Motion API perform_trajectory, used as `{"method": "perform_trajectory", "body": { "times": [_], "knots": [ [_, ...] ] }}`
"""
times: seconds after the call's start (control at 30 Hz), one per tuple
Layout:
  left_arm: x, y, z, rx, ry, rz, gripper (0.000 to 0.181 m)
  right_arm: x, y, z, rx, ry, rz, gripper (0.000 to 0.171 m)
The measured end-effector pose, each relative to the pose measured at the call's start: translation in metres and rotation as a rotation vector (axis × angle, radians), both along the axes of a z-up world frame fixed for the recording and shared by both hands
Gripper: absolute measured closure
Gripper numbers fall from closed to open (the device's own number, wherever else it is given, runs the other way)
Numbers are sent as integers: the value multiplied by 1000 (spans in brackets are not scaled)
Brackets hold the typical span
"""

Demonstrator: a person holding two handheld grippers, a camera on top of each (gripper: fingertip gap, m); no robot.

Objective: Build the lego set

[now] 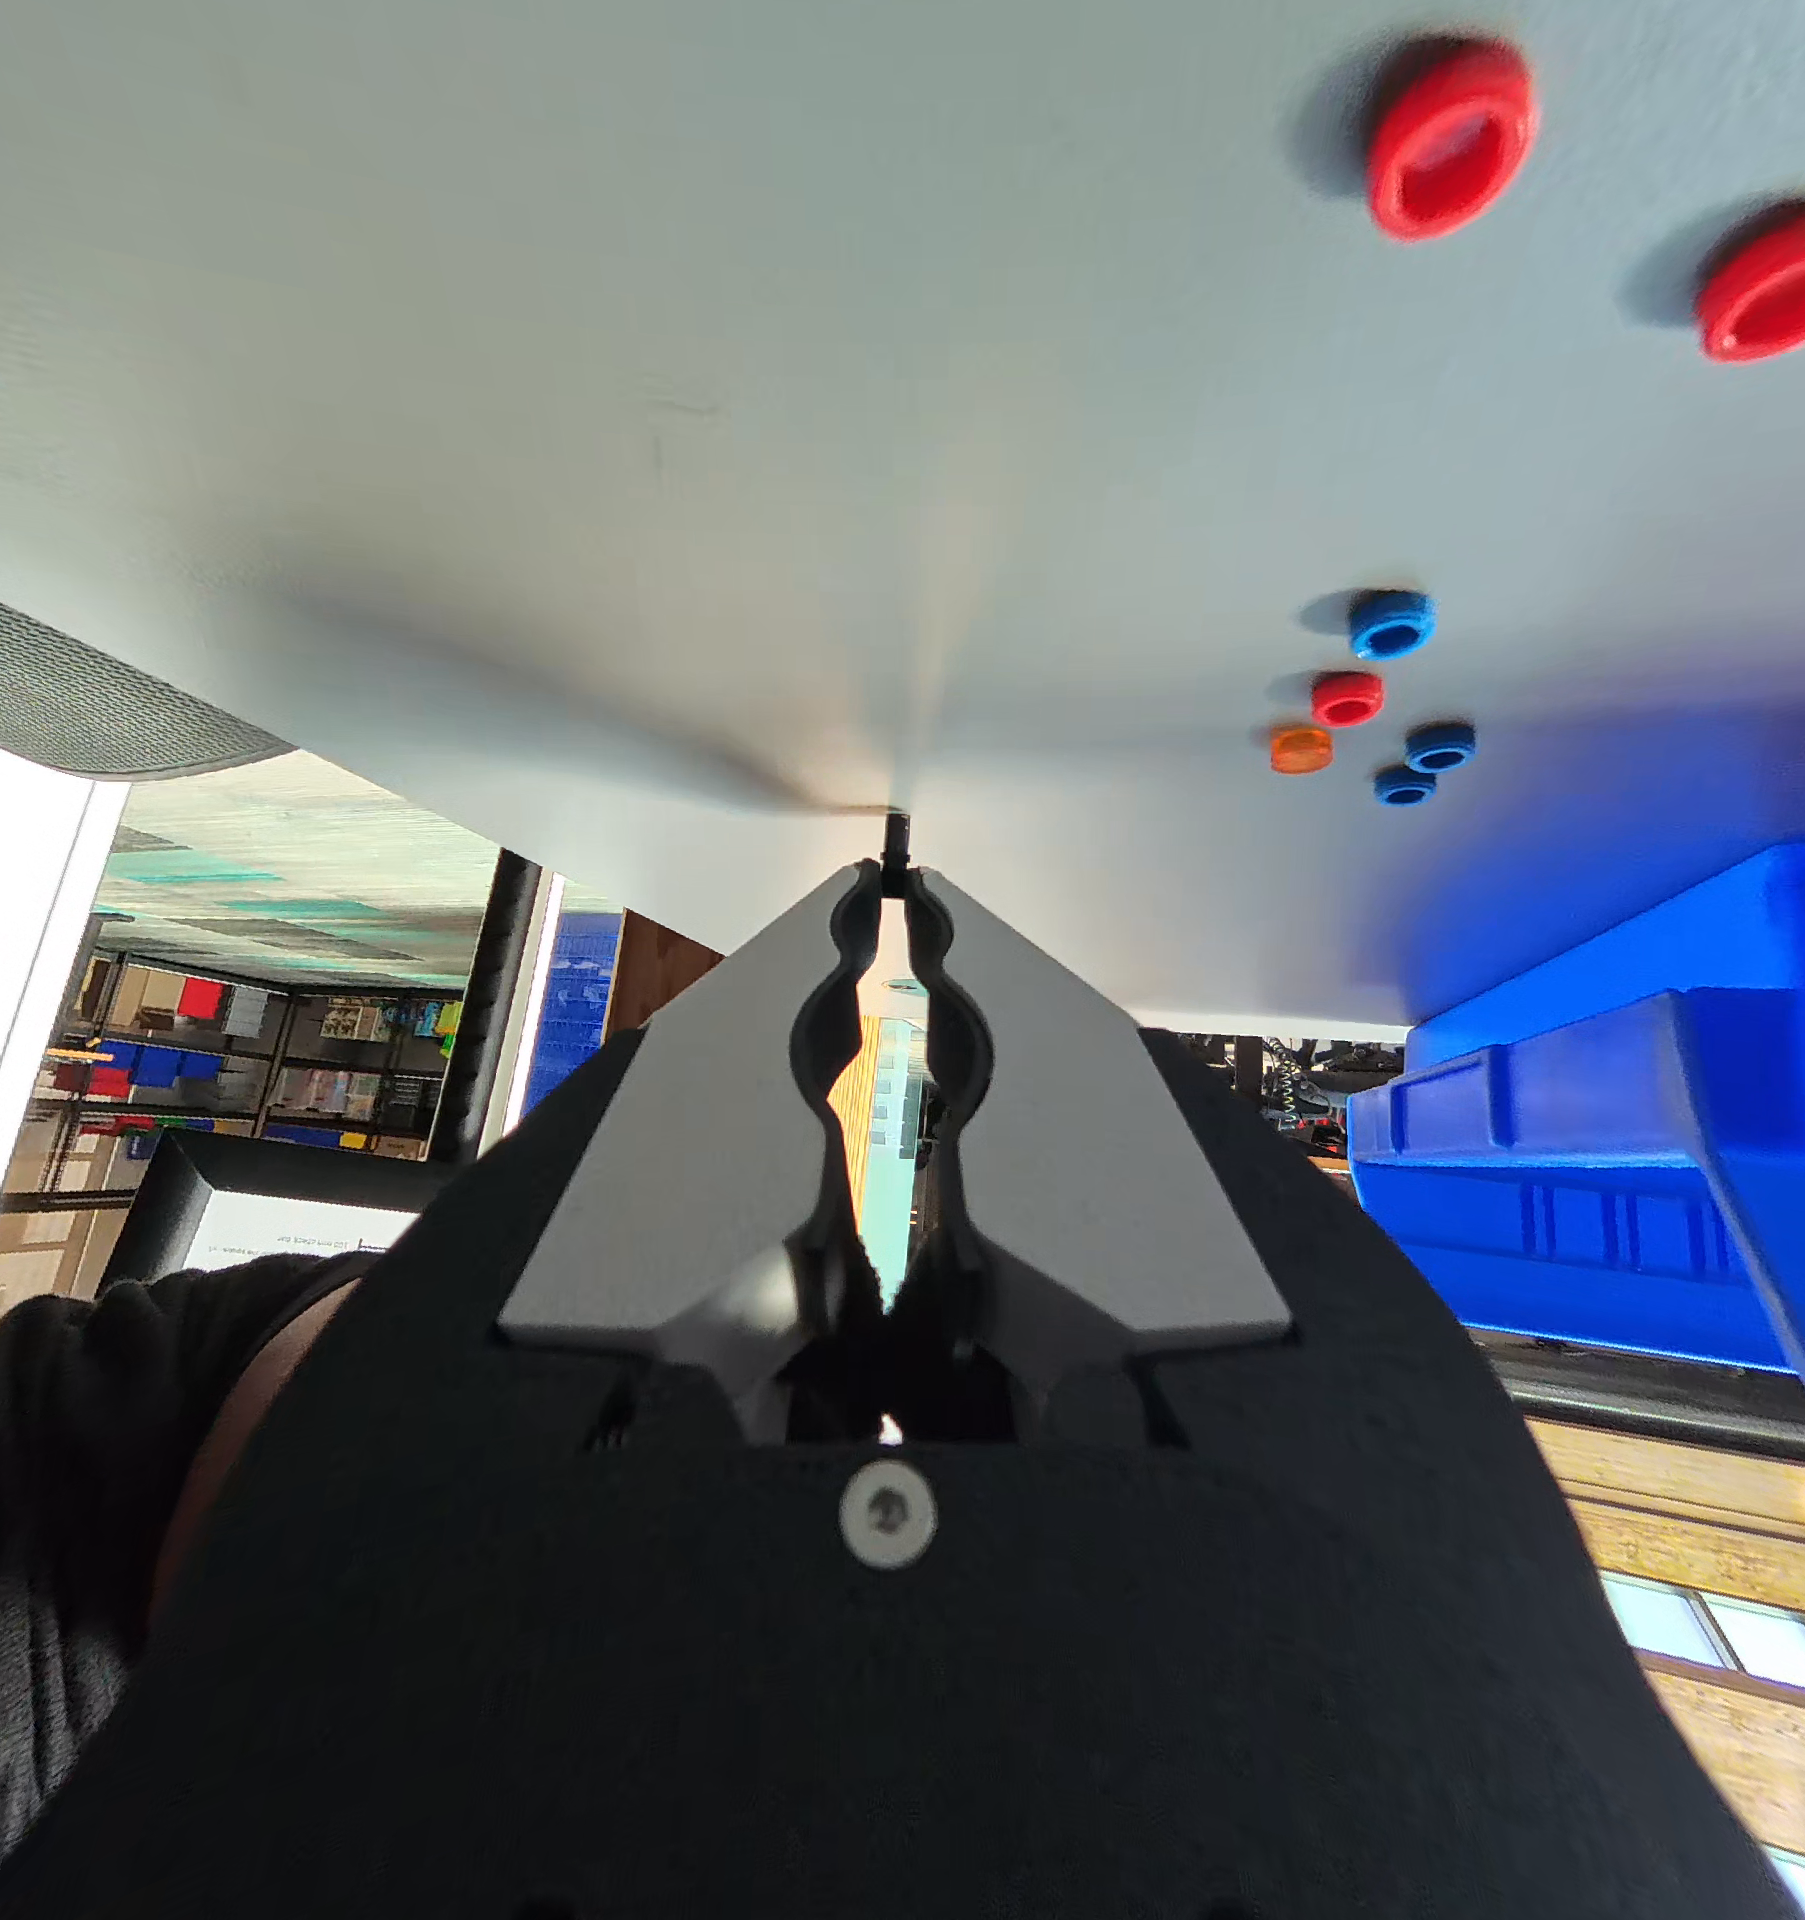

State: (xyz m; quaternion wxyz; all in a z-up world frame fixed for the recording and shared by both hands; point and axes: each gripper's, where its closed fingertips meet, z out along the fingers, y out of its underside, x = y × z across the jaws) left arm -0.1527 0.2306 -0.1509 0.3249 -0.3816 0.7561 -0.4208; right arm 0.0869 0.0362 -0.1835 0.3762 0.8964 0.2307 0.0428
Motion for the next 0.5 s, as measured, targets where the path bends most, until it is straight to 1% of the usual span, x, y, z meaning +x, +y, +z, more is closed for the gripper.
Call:
{"method": "perform_trajectory", "body": {
  "times": [0.03, 0.5],
  "knots": [
    [0, 0, 0, -1, 0, 0, 175, -1, 0, 0, -6, 1, 4, 167],
    [0, 0, 0, -2, -2, -1, 175, -5, 2, -3, 12, 23, 12, 167]
  ]
}}
